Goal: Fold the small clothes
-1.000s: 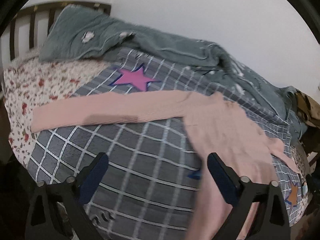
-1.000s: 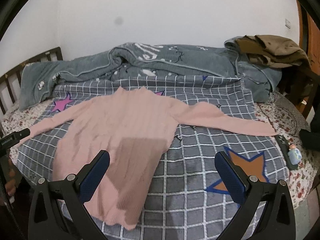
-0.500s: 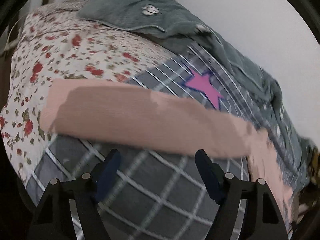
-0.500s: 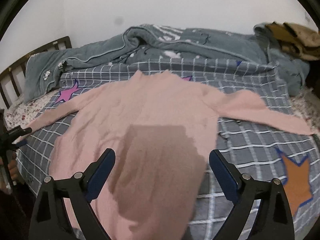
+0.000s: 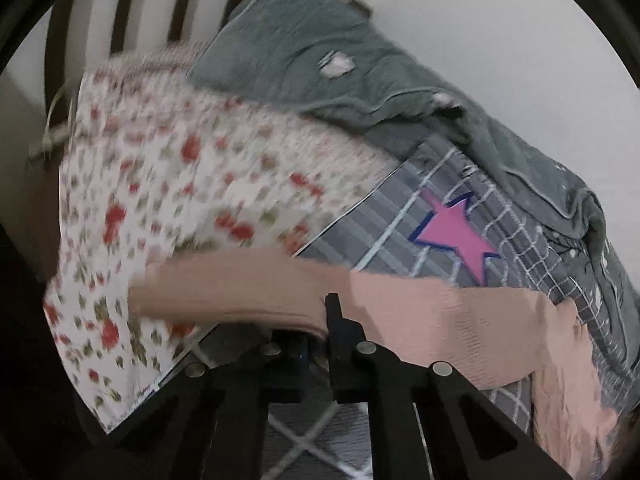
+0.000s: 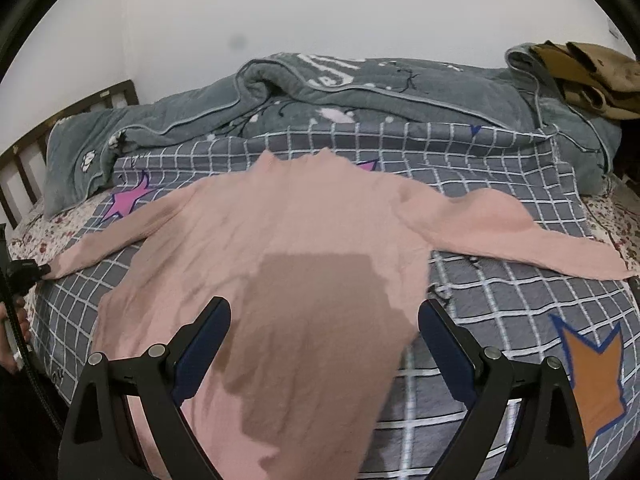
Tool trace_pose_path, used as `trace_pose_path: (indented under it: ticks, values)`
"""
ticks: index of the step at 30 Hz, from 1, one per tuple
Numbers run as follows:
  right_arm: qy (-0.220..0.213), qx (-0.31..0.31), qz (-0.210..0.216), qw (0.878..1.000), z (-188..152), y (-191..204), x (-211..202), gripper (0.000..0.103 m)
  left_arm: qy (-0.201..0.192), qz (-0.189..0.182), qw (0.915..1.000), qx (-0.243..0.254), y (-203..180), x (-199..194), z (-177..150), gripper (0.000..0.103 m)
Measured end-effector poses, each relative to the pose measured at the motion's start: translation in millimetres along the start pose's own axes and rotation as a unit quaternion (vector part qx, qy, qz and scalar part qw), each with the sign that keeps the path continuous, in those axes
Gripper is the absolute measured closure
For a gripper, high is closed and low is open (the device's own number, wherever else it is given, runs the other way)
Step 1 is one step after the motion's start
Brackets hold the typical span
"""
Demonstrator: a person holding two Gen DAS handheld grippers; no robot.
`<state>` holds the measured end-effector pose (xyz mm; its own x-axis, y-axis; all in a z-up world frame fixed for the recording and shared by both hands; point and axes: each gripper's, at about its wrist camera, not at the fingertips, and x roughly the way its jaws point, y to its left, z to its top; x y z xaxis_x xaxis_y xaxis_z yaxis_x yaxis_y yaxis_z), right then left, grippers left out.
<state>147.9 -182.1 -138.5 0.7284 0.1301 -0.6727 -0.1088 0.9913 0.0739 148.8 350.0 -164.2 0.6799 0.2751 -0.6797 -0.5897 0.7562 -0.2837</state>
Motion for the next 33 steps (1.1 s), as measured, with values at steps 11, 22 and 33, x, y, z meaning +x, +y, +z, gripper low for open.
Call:
trace_pose_path:
  ticks: [11, 22, 33]
  values:
    - [-0.012, 0.036, -0.002, 0.999, 0.4, -58.2, -7.2, 0.009, -0.047, -0.105, 0.9835, 0.139, -172.8, -52.7, 19.6, 0.096]
    - [-0.011, 0.059, -0.024, 0.998, -5.1, -113.1, -17.3, 0.009, 0.000, -0.225, 0.9371, 0.267, -379.3, -51.0, -56.4, 0.096]
    - [0.024, 0.054, -0.037, 0.998, -30.4, -136.7, -18.0, 0.009, 0.104, -0.212, 0.8956, 0.377, -477.3, -20.0, -187.7, 0.094]
